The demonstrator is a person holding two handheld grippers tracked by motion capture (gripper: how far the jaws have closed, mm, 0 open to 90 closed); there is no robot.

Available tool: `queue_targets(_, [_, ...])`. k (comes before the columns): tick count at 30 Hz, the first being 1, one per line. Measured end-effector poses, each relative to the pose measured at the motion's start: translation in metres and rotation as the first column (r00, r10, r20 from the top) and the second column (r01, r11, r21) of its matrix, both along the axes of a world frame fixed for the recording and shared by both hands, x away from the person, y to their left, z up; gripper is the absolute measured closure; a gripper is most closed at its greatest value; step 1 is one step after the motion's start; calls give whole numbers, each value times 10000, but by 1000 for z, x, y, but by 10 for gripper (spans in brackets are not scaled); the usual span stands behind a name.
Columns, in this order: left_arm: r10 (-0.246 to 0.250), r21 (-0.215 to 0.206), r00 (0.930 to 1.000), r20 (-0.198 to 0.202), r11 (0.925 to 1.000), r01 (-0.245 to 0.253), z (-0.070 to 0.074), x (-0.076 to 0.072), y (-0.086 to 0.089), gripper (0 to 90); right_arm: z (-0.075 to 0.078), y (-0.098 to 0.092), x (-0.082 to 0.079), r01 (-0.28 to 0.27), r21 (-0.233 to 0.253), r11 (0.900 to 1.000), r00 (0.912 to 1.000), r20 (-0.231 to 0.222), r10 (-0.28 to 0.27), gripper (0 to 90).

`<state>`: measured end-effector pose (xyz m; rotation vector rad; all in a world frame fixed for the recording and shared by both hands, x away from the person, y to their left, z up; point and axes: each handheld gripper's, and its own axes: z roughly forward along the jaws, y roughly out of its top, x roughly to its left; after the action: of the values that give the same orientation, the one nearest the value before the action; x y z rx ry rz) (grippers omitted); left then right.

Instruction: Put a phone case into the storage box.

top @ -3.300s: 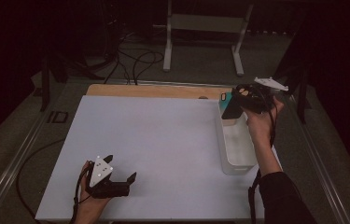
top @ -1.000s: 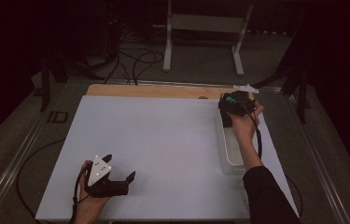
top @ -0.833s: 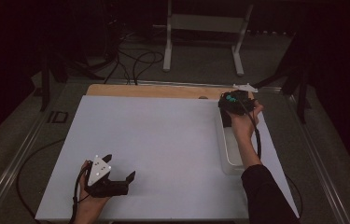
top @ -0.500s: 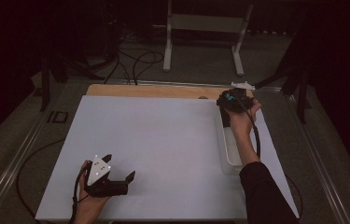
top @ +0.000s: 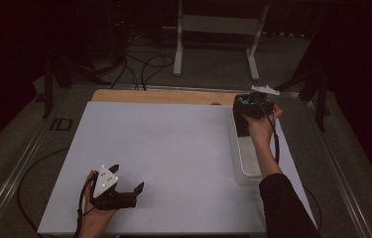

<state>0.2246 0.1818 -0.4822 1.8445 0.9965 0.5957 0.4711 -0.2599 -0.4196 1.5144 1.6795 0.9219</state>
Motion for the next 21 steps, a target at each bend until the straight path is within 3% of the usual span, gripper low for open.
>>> queue_targets(10, [-12,28,10000,42,10000,12,1,0,0,3,7,-4,-16,-873,227,9959,9961,-90,875,80])
queue_targets(13, [26,-16,10000,38,10000,-26,1,0,0,3,9,2,-30,-1441,318,9891,9896,41,1441,80])
queue_targets(18, [13,2,10000,85,10000,-13,2,0,0,2,14,8,-44,-1907,229,9814,9815,199,1903,80])
queue_targets(21, [33,-13,9999,104,10000,-33,3,0,1,3,18,12,-58,-2210,-46,9753,9747,336,2210,80])
